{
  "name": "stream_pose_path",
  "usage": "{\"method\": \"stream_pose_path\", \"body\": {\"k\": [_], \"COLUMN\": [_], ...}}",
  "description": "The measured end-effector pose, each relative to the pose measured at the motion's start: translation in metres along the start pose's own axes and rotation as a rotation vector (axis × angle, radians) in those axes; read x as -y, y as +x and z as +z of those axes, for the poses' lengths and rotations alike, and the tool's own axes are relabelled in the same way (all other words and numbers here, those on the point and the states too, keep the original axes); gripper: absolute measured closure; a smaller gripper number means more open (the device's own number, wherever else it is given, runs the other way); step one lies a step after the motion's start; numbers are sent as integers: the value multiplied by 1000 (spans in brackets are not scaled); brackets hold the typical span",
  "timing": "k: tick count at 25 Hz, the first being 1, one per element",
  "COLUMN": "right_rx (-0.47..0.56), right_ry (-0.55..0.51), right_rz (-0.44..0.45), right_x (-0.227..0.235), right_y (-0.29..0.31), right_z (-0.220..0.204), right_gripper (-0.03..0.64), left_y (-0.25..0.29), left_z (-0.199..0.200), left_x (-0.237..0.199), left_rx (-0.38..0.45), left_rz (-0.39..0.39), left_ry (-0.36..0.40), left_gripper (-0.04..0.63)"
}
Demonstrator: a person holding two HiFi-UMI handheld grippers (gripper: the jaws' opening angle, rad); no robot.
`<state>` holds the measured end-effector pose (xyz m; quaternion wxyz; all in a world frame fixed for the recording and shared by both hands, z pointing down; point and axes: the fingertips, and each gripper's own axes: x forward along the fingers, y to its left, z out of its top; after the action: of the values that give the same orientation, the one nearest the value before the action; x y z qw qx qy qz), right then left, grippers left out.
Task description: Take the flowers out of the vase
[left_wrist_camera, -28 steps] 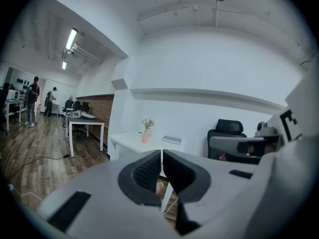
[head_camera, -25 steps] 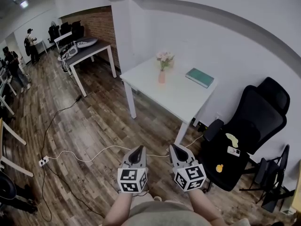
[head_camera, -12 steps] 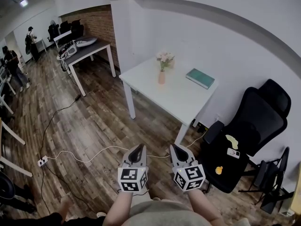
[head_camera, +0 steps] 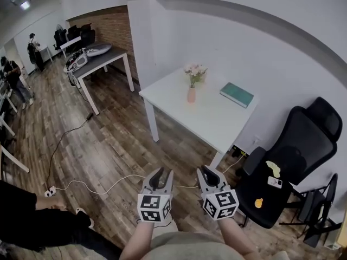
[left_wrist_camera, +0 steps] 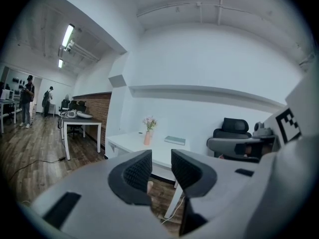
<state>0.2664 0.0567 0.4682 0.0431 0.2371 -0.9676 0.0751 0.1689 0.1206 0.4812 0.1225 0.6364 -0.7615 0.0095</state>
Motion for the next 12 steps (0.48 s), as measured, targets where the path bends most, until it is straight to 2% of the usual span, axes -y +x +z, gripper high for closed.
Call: {"method": "stream_pose_path", "body": {"k": [12], "right_rx": [-14], "right_ry": [-11], "right_rz": [-17], "right_x": [1], "right_y": [125], "right_z": [26], "right_gripper": [490], "left_y": [77], "left_z": [35], "left_x": [-94], "left_rx": [-24], "left_rz": [-47], "left_ry": [12], "left_gripper": [443]}}
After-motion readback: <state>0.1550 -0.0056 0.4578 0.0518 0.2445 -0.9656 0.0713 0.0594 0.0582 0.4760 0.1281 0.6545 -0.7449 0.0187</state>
